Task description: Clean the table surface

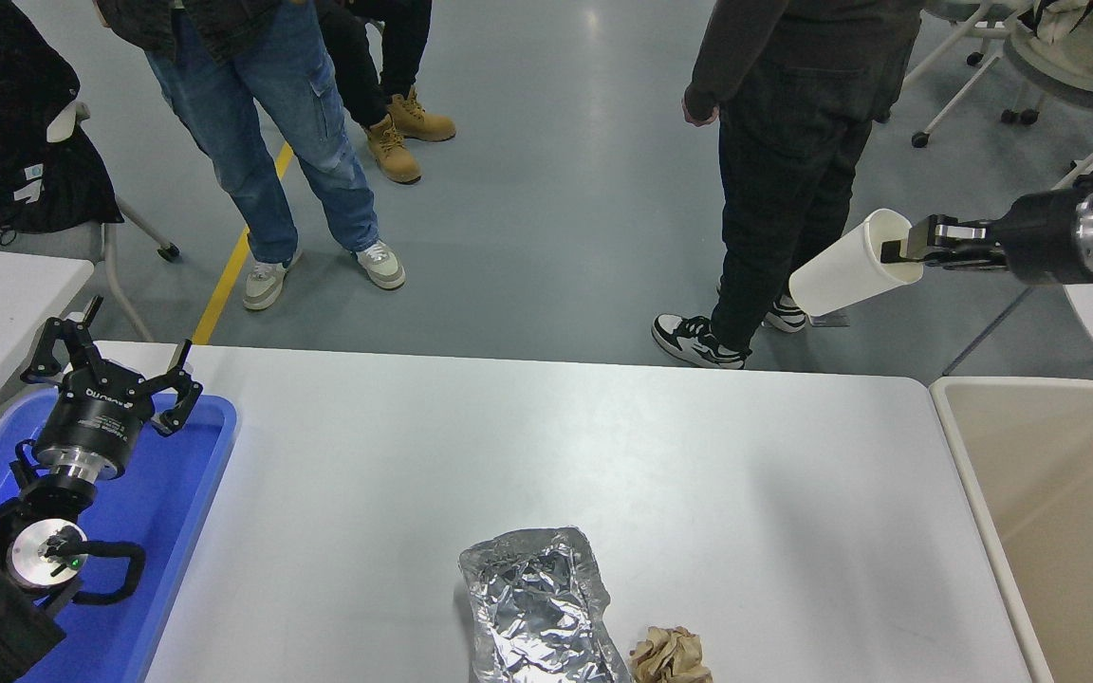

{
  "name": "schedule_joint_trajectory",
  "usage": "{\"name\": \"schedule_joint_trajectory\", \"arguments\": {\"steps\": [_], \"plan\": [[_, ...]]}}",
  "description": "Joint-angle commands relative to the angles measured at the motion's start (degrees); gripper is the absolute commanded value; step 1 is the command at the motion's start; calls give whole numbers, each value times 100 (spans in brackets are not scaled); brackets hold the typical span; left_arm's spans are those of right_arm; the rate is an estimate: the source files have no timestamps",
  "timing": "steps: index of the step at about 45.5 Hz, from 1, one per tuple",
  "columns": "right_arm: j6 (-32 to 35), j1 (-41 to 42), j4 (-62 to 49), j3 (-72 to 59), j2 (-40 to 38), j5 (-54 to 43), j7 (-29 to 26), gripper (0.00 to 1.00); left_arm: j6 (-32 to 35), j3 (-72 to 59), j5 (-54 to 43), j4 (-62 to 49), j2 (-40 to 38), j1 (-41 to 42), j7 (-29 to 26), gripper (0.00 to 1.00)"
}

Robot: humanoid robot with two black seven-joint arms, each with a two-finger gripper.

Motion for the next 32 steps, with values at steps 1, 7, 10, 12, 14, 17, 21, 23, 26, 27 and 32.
{"name": "schedule_joint_trajectory", "arguments": {"steps": [1, 7, 10, 12, 14, 17, 21, 23, 26, 27, 32], "plan": [[45, -525, -779, 109, -500, 16, -2, 0, 0, 0, 0, 1, 0, 0, 0, 100], [36, -939, -1209, 267, -684, 16, -2, 0, 0, 0, 0, 1, 0, 0, 0, 100], [27, -1211, -1543, 338, -720, 33, -11, 0, 0, 0, 0, 1, 0, 0, 0, 100], [36, -1413, -1807, 347, -720, 94, -20, 0, 0, 0, 0, 1, 0, 0, 0, 100], [36, -1754, -2201, 347, -720, 234, -20, 0, 0, 0, 0, 1, 0, 0, 0, 100], [36, -2098, -2580, 356, -720, 358, -37, 0, 0, 0, 0, 1, 0, 0, 0, 100], [1, -2652, -3073, 347, -693, 586, -64, 0, 0, 0, 0, 1, 0, 0, 0, 100], [-8, -2837, -3179, 356, -676, 692, -73, 0, 0, 0, 0, 1, 0, 0, 0, 100], [-43, -3092, -3310, 356, -641, 815, -90, 0, 0, 0, 0, 1, 0, 0, 0, 100], [-60, -3162, -3354, 356, -641, 859, -108, 0, 0, 0, 0, 1, 0, 0, 0, 100], [-253, -3514, -3513, 356, -553, 1017, -248, 0, 0, 0, 0, 1, 0, 0, 0, 100]]}}
